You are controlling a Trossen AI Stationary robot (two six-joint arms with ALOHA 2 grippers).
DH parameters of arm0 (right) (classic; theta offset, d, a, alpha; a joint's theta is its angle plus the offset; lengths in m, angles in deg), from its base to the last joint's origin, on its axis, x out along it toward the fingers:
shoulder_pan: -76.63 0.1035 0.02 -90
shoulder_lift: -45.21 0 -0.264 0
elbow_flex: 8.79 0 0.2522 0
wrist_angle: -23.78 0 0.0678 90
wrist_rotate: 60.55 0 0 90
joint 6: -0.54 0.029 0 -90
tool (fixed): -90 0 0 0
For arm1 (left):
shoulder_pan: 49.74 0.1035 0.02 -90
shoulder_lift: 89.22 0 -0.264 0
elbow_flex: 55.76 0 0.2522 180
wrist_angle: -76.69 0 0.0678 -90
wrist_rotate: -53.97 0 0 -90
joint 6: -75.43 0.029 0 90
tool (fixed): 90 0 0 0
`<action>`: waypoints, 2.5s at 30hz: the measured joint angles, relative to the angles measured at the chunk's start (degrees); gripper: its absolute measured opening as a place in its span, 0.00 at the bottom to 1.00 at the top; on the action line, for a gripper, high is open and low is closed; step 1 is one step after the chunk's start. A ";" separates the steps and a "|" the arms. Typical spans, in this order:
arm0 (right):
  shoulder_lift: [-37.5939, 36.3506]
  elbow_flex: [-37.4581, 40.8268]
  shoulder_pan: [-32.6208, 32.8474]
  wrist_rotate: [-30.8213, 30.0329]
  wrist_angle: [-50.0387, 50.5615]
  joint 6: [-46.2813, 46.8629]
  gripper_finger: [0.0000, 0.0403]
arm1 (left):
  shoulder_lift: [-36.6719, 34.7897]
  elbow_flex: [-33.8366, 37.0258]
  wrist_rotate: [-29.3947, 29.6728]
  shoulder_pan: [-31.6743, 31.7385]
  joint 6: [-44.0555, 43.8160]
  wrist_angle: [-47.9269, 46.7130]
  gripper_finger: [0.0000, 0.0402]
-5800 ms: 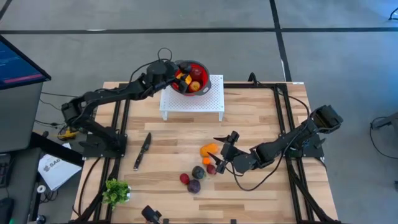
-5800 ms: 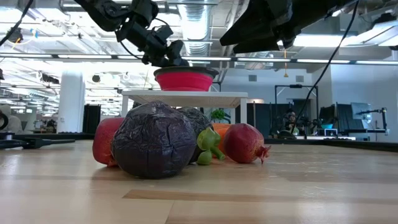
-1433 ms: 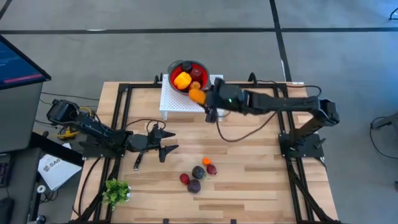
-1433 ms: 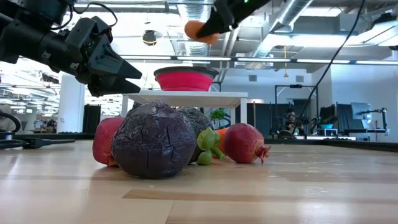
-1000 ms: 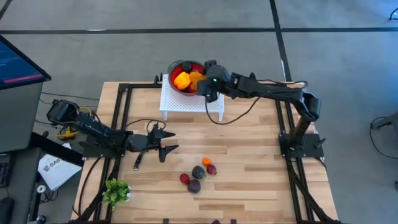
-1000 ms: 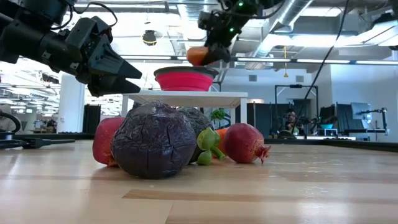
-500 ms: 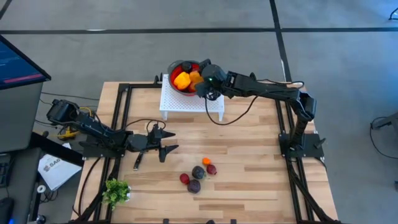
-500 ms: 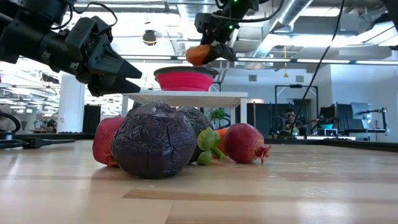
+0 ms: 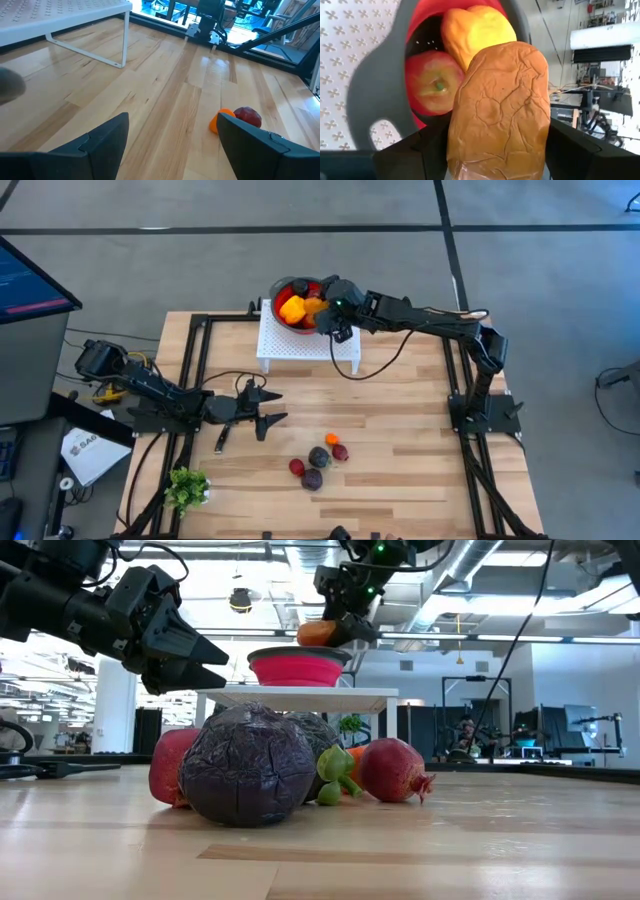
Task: Pick & Place Fruit
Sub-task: Put the potato into the red strainer bowl on the shelf, then put the right red pomegranate into the red strainer bowl on the shelf
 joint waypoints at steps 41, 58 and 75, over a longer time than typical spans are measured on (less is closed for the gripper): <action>-0.34 0.00 -1.91 4.08 1.85 10.51 0.91 | 0.00 0.00 -0.02 -0.02 0.00 0.15 0.73; -3.37 -4.59 -0.28 -4.20 5.30 21.43 0.78 | 0.01 -0.02 -0.02 -0.01 0.42 0.23 0.73; -22.66 23.81 18.24 -4.19 6.00 48.23 0.70 | 0.02 -0.02 -0.04 -0.07 0.31 0.52 0.73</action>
